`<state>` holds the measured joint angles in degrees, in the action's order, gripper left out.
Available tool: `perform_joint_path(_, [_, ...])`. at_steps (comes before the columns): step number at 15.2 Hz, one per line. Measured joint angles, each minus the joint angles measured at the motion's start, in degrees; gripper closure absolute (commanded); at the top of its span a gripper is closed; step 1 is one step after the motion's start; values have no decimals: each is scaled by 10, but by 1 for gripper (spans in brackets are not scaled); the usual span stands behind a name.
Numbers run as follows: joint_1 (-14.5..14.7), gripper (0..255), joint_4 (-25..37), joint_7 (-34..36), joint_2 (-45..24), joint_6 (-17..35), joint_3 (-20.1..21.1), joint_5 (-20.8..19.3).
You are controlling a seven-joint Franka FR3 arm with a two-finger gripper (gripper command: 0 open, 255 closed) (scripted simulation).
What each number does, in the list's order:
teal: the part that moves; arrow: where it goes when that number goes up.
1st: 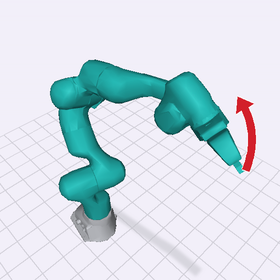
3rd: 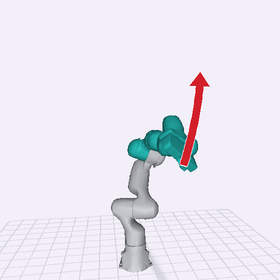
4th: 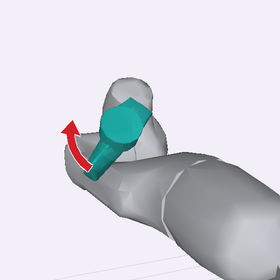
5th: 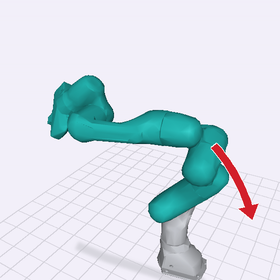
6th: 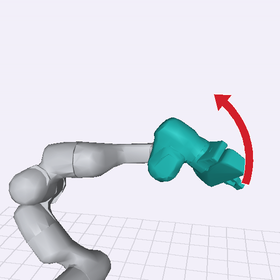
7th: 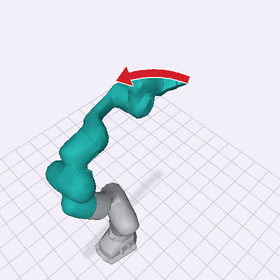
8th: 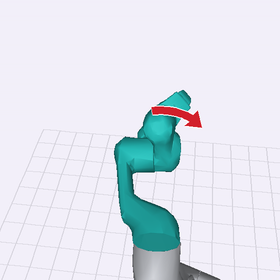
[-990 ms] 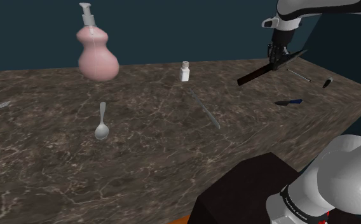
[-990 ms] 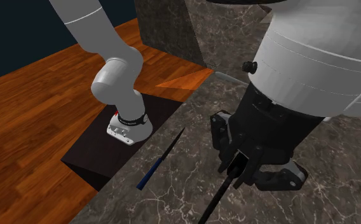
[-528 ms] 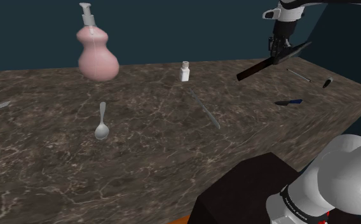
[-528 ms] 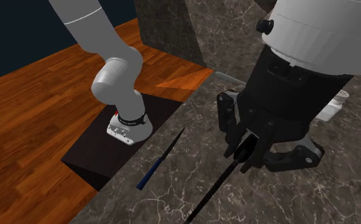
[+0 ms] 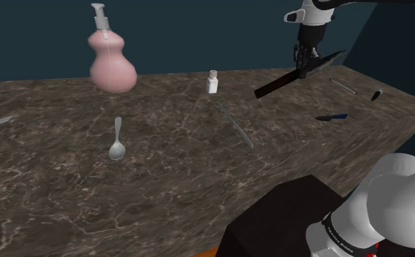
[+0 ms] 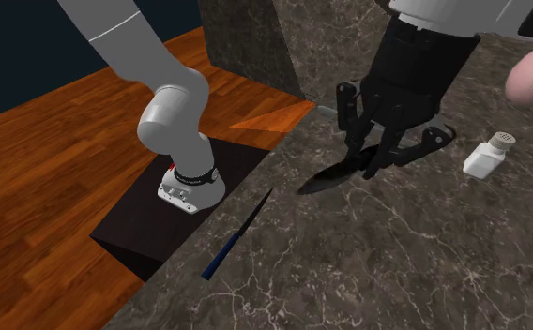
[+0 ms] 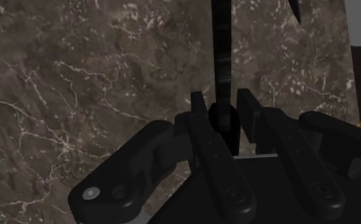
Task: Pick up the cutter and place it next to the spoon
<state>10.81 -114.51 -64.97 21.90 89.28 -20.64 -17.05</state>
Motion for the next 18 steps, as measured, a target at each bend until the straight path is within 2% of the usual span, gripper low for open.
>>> perform_joint_path(10, [49, 255, -16, 141, 11, -26, 103, 49])
perform_joint_path(18, [90, 255, 26, 244, -36, -37, 173, 93])
